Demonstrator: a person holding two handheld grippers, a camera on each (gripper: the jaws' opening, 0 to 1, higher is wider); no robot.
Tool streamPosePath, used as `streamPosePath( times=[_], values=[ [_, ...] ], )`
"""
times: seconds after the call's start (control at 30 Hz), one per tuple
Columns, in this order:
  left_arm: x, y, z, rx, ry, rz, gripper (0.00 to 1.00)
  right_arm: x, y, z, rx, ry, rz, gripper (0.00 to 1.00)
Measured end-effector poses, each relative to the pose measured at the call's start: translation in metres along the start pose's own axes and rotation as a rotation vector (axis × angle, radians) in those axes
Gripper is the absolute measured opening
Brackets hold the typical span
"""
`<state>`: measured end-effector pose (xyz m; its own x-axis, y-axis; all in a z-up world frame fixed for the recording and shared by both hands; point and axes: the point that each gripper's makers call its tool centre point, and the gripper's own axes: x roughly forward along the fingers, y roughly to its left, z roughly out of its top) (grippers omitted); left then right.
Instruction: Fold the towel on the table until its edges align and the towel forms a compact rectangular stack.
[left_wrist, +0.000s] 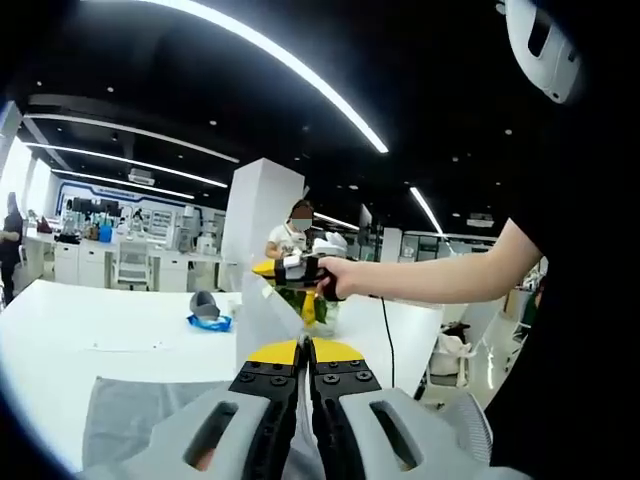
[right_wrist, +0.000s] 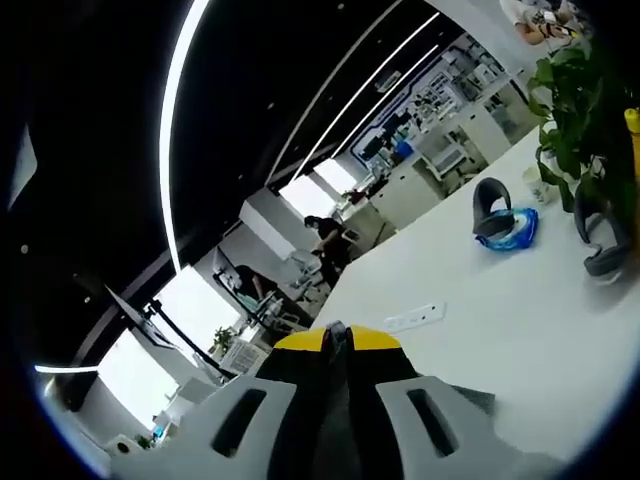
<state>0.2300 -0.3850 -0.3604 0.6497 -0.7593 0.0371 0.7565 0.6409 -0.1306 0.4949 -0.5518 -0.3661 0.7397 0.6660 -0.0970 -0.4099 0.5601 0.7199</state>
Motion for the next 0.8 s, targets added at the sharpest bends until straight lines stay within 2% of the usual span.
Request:
streamPosePath(
  times=[0.27,0.47,0.6,0.67,0.8],
  values=[
    [-0.007,0.011,0.004,-0.007,-0.018,0.025,0.03,0.006,0.006,-0.003,0.026,0.011,0.015,0.04],
    [-0.007,0.012,0.006,0.003,-0.025,0.025,0.03,0.013,0.011,-0.003,0.038,0.031,0.025,0.04],
    [-0.011,0.014,0.008,-0.001,-0.036,0.037,0.03,0.016,0.019,-0.002,0.112,0.014,0.061,0.03],
    [-0.012,0.017,0.008,-0.002,-0.036,0.046,0.03,0.018,0.019,-0.003,0.141,0.030,0.070,0.03],
    [-0.015,0.020,0.009,0.000,-0.037,0.053,0.03,0.022,0.022,-0.004,0.143,0.041,0.076,0.03]
  ],
)
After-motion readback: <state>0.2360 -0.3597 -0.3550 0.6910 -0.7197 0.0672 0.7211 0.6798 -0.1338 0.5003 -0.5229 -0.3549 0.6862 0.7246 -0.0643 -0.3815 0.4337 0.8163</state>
